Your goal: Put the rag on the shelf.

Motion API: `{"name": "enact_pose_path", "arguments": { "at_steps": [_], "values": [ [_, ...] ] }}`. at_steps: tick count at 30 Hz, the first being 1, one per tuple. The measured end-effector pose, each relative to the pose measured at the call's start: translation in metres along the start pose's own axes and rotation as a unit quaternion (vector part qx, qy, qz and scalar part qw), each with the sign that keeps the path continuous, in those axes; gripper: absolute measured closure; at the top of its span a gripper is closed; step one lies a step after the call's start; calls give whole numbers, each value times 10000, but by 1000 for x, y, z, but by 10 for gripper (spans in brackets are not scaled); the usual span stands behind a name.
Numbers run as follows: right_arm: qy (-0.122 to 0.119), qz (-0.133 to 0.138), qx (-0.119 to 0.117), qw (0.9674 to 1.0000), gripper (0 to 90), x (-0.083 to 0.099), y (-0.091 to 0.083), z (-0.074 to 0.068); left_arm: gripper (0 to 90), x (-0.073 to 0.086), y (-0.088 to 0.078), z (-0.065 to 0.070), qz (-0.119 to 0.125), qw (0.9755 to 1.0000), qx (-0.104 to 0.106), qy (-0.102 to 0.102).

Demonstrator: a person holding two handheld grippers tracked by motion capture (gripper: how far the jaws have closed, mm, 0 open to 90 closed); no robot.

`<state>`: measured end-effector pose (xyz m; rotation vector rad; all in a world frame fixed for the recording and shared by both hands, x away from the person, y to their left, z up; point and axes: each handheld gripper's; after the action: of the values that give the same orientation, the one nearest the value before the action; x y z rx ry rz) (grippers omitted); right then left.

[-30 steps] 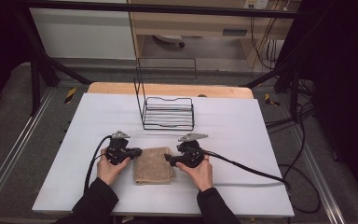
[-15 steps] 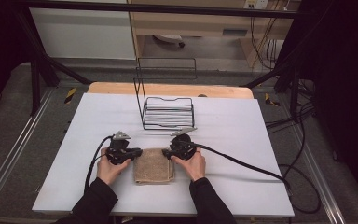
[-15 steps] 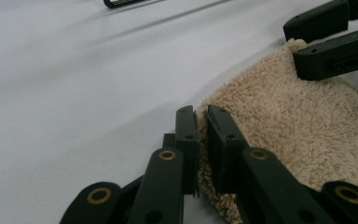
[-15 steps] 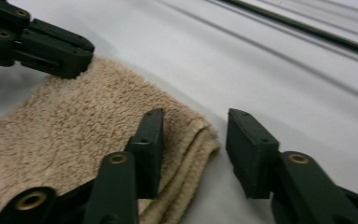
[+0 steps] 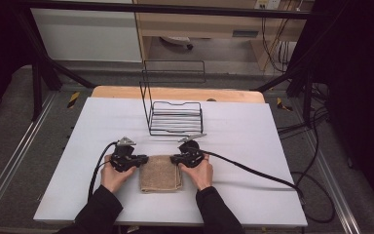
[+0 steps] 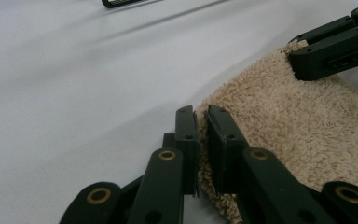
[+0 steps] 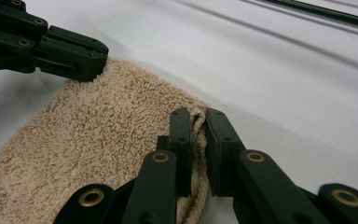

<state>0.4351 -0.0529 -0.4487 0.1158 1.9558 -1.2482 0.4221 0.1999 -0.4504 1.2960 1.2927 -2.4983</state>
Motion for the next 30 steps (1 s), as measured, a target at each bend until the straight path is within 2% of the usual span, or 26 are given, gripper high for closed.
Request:
{"name": "enact_pose_path", "arguments": {
  "at_steps": [4,8,14,18,24,30],
  "values": [
    [-18,53,-5,10000,825,0,-1,-1,847,-1,-2,0,10,10000,32,-3],
    [-26,124,-28,9999,826,-1,-5,-2,851,-2,-10,1,197,9998,102,-13],
    [-55,364,-107,9993,826,-4,-18,-5,852,-3,-23,6,424,9988,176,171],
    [-116,546,-147,9983,826,-4,-28,-8,851,-4,-29,10,526,9980,126,334],
    [-166,715,-219,9971,829,-4,-37,-11,852,-6,-38,15,623,9973,175,360],
    [-175,898,-279,9954,832,-6,-47,-13,854,-10,-48,21,780,9957,167,473]
  ]
}}
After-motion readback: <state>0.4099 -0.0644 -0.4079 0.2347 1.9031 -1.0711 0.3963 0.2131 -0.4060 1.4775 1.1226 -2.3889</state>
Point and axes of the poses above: each handheld gripper's, and its own axes: y roughly forward along the jaws, x roughly out of its underside, z roughly to its right, and after that the axes turned 7 degrees about x, right-handed
